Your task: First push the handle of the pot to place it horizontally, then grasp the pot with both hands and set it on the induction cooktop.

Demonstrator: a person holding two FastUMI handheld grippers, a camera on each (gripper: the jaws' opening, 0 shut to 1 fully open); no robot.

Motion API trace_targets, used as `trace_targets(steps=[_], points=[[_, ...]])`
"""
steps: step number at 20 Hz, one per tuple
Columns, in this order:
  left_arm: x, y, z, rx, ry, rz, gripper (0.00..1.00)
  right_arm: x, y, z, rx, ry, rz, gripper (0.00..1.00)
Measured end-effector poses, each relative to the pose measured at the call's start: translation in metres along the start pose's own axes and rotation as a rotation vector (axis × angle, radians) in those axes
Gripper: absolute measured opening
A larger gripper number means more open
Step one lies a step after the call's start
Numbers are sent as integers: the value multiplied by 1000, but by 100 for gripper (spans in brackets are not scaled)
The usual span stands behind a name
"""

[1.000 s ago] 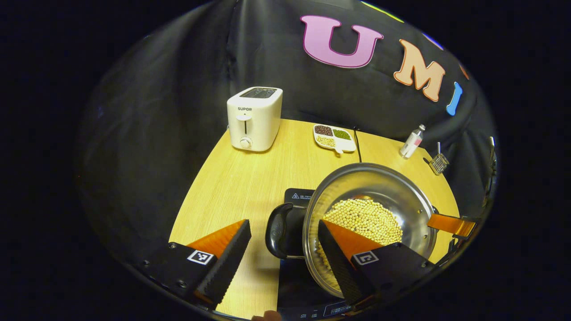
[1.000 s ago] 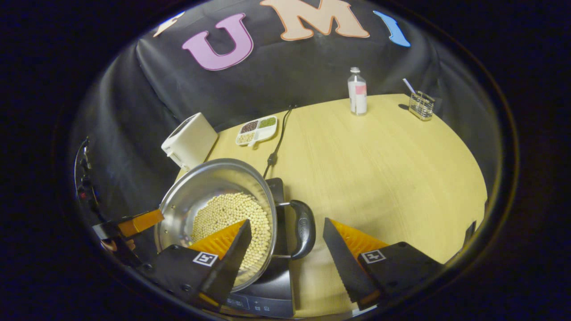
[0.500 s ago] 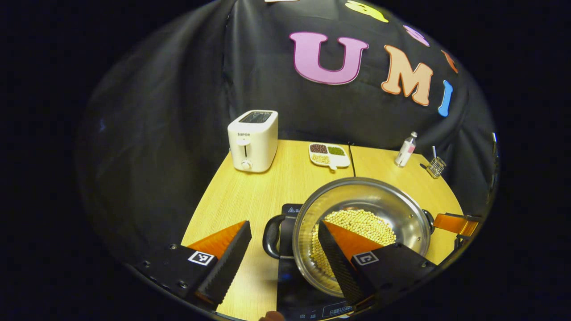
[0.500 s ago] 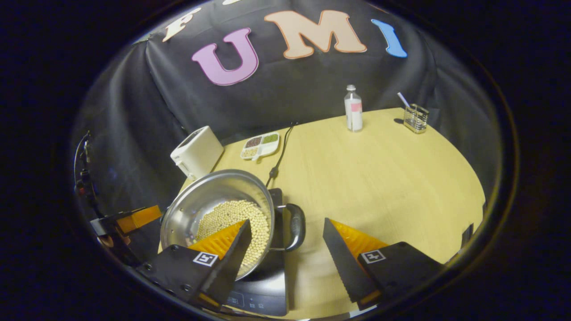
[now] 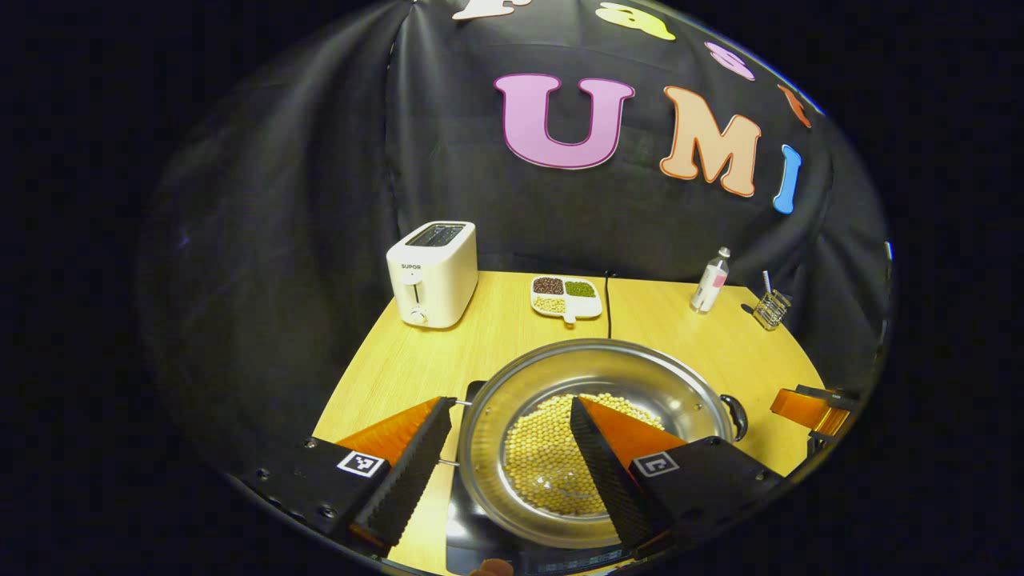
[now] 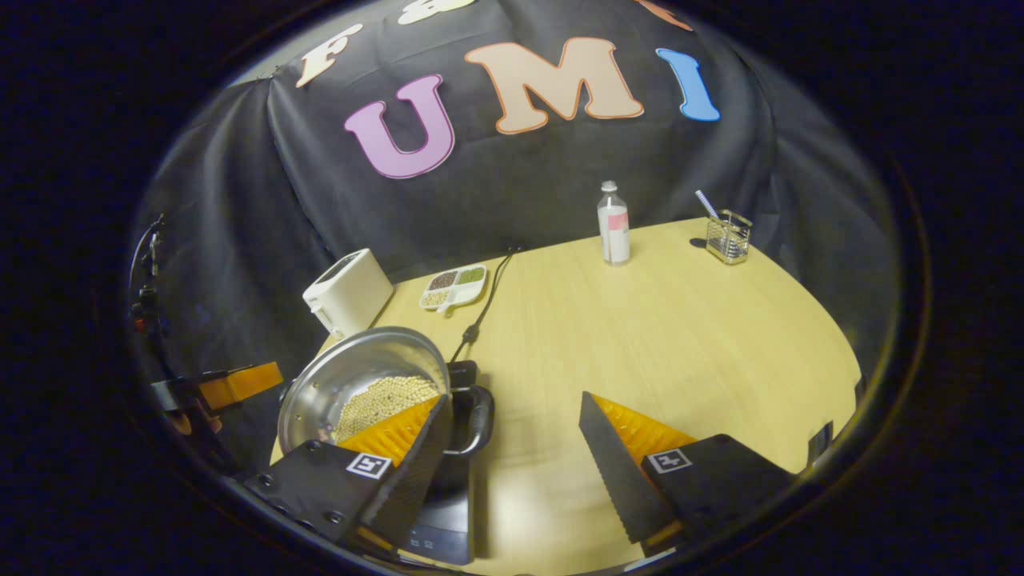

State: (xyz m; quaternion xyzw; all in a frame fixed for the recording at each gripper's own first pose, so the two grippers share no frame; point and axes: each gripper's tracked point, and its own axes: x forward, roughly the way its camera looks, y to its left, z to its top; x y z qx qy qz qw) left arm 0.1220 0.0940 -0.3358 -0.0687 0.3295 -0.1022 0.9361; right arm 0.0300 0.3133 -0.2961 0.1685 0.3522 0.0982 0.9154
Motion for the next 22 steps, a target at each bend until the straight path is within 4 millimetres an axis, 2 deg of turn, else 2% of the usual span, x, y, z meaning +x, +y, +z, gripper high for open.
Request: trace_targets(steps=[3, 7, 10, 12, 13, 14, 16, 17, 19, 20, 21, 22], points=[[-6, -35, 8, -2, -30, 5, 97, -8, -37, 29, -24, -56, -15, 99], [-15, -97, 39, -62, -114, 23, 97, -32, -97, 86, -59, -170, -40, 100], [-33, -139, 84, -74, -251, 52, 97, -58, -146, 144, -101, -291, -66, 99], [-51, -163, 115, -58, -332, 86, 97, -72, -170, 179, -148, -360, -88, 99], [-60, -177, 131, -49, -379, 98, 97, -85, -181, 201, -184, -406, -98, 92], [-70, -190, 147, -41, -426, 107, 93, -98, -192, 222, -219, -460, -108, 92], [-91, -214, 176, -29, -527, 123, 92, -119, -201, 258, -281, -554, -120, 92], [-101, -225, 185, -25, -564, 131, 96, -130, -204, 271, -305, -588, -114, 92], [-118, -245, 197, -11, -611, 142, 92, -146, -206, 289, -331, -633, -96, 93], [-125, -255, 203, -4, -624, 140, 96, -153, -208, 298, -342, -657, -87, 94], [-128, -267, 204, 4, -631, 136, 92, -158, -208, 307, -346, -676, -78, 100], [-133, -274, 207, 12, -646, 140, 92, -161, -208, 312, -340, -688, -68, 98]])
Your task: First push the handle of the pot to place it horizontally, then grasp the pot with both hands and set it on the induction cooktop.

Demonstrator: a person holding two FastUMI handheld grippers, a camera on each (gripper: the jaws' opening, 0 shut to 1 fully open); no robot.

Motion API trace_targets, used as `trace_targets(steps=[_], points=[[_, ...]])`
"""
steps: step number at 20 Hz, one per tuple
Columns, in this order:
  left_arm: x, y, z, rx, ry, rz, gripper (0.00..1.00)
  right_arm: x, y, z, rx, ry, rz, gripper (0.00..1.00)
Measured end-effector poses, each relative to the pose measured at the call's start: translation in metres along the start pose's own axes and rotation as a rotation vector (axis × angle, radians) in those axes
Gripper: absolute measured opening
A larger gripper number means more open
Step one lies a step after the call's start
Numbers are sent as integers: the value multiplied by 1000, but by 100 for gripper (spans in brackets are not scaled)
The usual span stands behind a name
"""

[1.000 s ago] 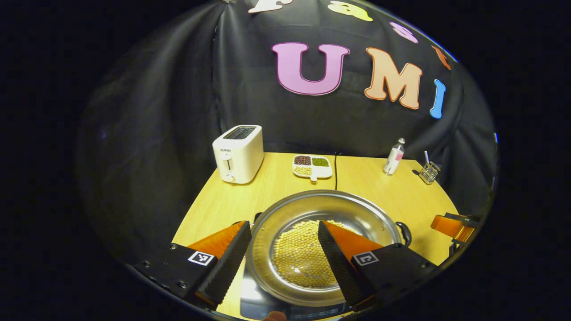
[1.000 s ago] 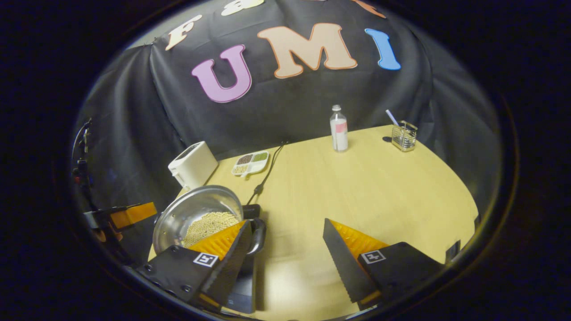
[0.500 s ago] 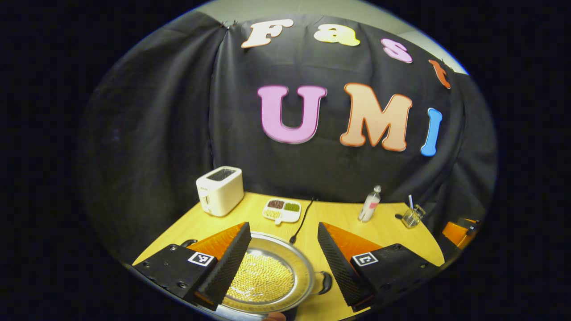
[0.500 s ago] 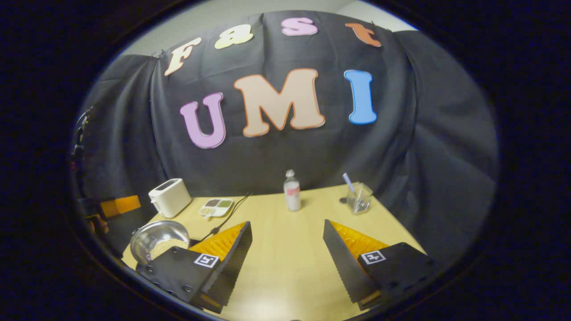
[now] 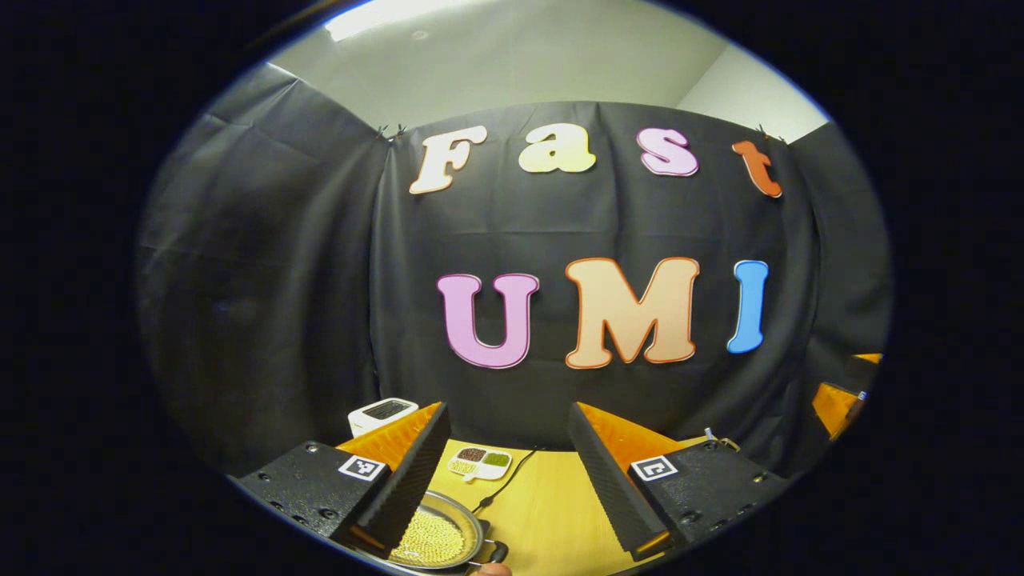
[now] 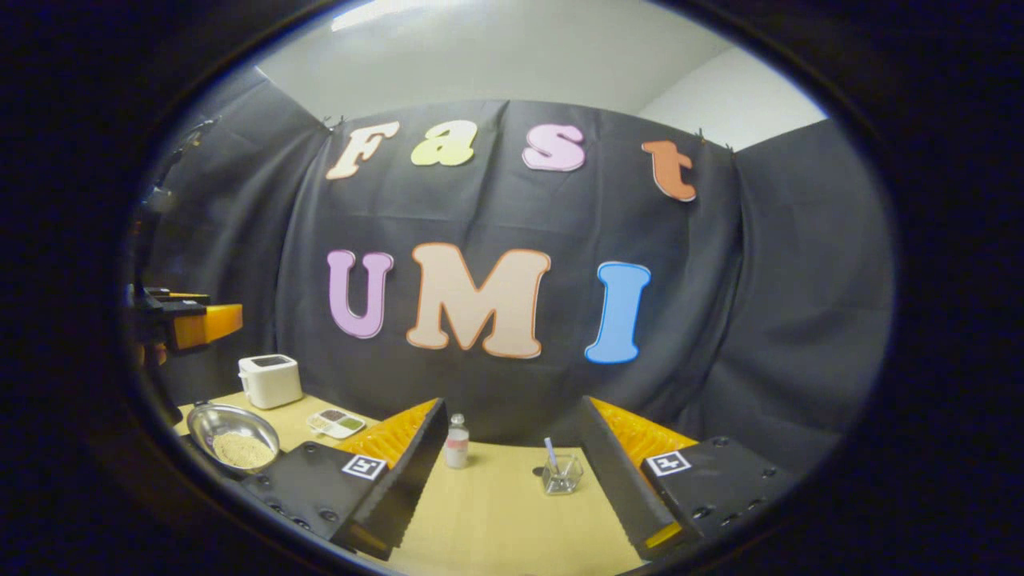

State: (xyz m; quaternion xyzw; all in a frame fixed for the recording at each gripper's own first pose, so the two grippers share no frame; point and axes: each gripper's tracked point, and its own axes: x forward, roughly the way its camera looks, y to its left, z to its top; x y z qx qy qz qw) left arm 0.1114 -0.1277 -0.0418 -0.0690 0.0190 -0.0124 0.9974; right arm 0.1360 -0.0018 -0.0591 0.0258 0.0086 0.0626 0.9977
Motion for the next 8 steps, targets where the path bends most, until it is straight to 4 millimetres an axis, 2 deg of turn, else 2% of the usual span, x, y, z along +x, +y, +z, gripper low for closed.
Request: trace_targets(steps=[1, 4, 5, 7, 8], points=[[0, -4, 4, 8, -8, -2, 96, 1, -2, 2, 8, -9, 5, 100], [-3, -14, 7, 28, -13, 4, 92, 4, -10, 6, 26, -23, 10, 98], [-4, -14, 8, 32, -12, 8, 96, 3, -14, 6, 28, -25, 11, 98], [-5, -13, 13, 38, -19, 23, 95, 2, -22, 10, 26, -39, 10, 98], [-6, -14, 13, 45, -20, 29, 92, 1, -24, 12, 24, -44, 11, 98]])
